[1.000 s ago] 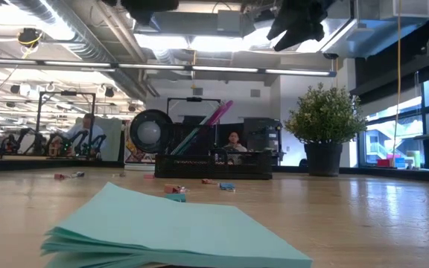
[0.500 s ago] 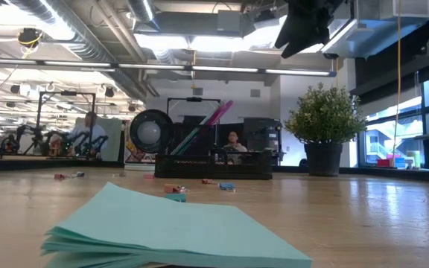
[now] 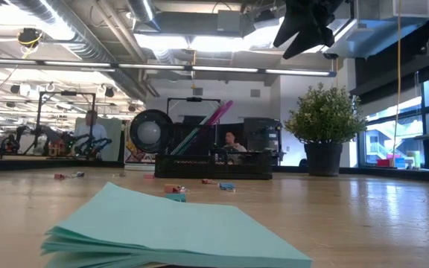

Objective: Pick and place office supplies into organizer
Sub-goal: Put the blue eraser into the black desk organizer

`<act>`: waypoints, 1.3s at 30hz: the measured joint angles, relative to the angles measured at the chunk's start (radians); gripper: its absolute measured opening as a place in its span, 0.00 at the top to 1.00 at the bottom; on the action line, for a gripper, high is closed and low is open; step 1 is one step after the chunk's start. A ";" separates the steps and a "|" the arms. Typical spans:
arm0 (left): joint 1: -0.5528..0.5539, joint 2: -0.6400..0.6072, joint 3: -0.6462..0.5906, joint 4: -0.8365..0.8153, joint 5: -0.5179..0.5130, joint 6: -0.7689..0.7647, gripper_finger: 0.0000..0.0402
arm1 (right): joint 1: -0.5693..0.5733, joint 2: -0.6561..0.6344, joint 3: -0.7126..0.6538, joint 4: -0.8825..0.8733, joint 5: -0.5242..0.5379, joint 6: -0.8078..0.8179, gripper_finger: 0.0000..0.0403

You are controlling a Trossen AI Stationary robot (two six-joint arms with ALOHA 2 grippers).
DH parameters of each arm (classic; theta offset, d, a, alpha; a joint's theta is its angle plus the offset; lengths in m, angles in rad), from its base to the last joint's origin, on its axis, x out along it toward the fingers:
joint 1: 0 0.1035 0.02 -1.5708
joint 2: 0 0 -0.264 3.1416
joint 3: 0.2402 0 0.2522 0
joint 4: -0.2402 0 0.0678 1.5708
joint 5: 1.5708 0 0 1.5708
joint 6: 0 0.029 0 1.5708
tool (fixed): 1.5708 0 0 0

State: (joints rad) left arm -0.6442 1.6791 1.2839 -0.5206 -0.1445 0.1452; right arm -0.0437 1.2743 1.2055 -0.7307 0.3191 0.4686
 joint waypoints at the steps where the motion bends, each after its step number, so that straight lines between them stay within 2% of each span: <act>1: -0.006 0.017 0.000 0.004 0.015 0.012 0.69 | 0.000 0.000 0.000 0.000 0.000 0.000 0.39; 15: -0.023 0.203 0.000 0.071 0.147 -0.043 0.69 | 0.000 0.000 0.000 -0.001 0.000 0.001 0.39; 20: -0.029 0.231 0.000 0.109 0.156 -0.060 0.69 | 0.002 0.000 0.000 -0.006 0.000 -0.001 0.39; 25: -0.028 0.238 0.000 0.106 0.180 -0.165 0.68 | 0.002 0.000 0.000 -0.006 0.000 -0.001 0.39; 30: -0.027 0.238 0.000 0.106 0.181 -0.225 0.62 | 0.002 0.000 0.000 -0.006 0.000 -0.001 0.39; 35: -0.030 0.238 0.000 0.106 0.162 -0.109 0.56 | 0.002 0.000 0.000 -0.006 0.000 -0.002 0.39; 39: -0.031 0.250 0.000 0.107 0.163 -0.111 0.55 | 0.002 0.000 0.000 -0.006 0.000 -0.002 0.39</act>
State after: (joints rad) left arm -0.6754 1.9287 1.2842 -0.4134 0.0181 0.0344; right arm -0.0418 1.2747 1.2053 -0.7368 0.3191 0.4671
